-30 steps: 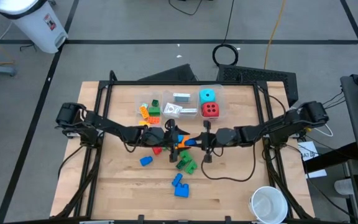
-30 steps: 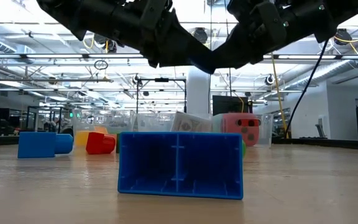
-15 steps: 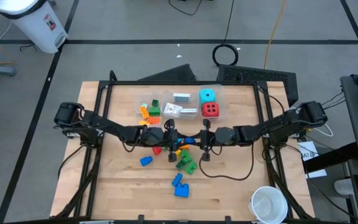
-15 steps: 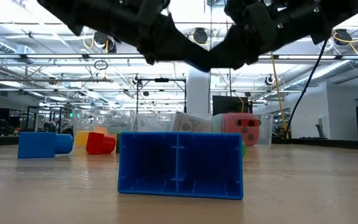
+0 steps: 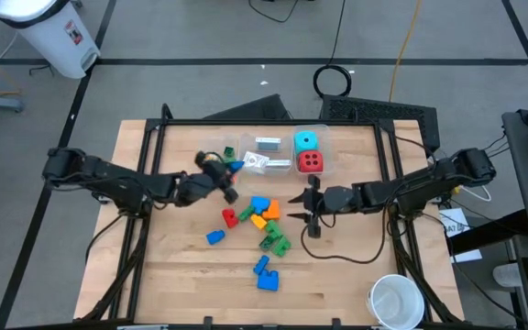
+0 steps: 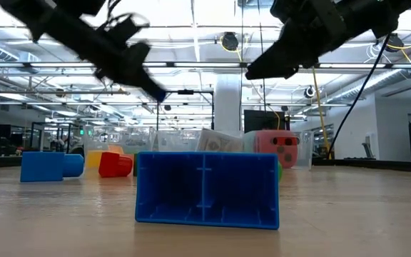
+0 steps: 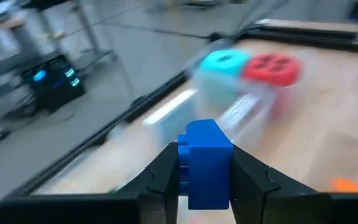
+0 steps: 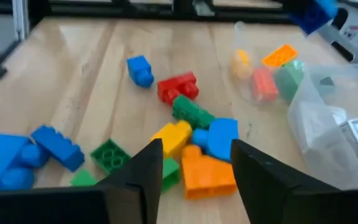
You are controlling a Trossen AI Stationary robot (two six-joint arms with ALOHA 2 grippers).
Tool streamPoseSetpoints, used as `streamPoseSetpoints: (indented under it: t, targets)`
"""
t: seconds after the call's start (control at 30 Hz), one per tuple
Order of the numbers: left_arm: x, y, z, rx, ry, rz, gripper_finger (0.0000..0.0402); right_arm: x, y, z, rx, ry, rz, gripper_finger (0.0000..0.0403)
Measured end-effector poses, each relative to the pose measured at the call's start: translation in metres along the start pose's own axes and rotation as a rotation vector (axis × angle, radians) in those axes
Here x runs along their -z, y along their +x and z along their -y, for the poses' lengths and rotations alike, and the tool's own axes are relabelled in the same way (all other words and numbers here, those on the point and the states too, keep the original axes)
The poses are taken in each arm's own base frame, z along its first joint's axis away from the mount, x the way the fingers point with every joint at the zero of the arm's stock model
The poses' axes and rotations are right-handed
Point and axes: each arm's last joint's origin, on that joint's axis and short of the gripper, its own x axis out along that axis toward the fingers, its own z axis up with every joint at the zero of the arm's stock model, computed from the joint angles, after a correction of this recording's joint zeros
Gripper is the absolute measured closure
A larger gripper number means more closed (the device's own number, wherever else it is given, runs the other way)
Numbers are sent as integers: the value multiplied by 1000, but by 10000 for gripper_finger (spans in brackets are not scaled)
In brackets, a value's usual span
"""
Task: Pick & Place Toys
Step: Put the blue game piece into the left transparent bin, then put the orange game piece into the left transparent bin
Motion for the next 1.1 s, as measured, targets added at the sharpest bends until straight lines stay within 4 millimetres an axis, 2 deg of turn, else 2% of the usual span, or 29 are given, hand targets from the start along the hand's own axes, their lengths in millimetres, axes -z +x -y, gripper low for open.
streamPoseSetpoints:
  t: [0.1,0.23,0.37,0.47,0.53,0.67,0.83,0.9,0.97,1.1]
  targets:
    - [21,-1,-21,-66,-71,-30,301,1,0,-1,-3,-2,-4,242]
    - [46,1,-39,-134,-141,-76,301,-1,1,-2,-6,-4,15,243]
    - [59,4,-49,-178,-184,-110,301,-3,1,-2,-7,-1,37,239]
    - [61,7,-53,-196,-208,-122,293,0,5,-2,-6,-4,25,235]
    - [61,7,-54,-202,-237,-116,249,3,9,-3,-5,-8,11,229]
    - [60,8,-54,-193,-256,-118,130,16,25,-5,-2,-52,-36,206]
    - [56,9,-53,-157,-259,-85,24,31,48,-9,1,-99,-28,147]
    - [53,9,-52,-151,-264,-66,10,35,57,-6,14,-93,-14,125]
    - [52,9,-52,-146,-269,-52,15,40,63,-2,25,-87,-23,112]
    - [51,9,-52,-143,-265,-43,38,55,73,3,-90,-56,-98,116]
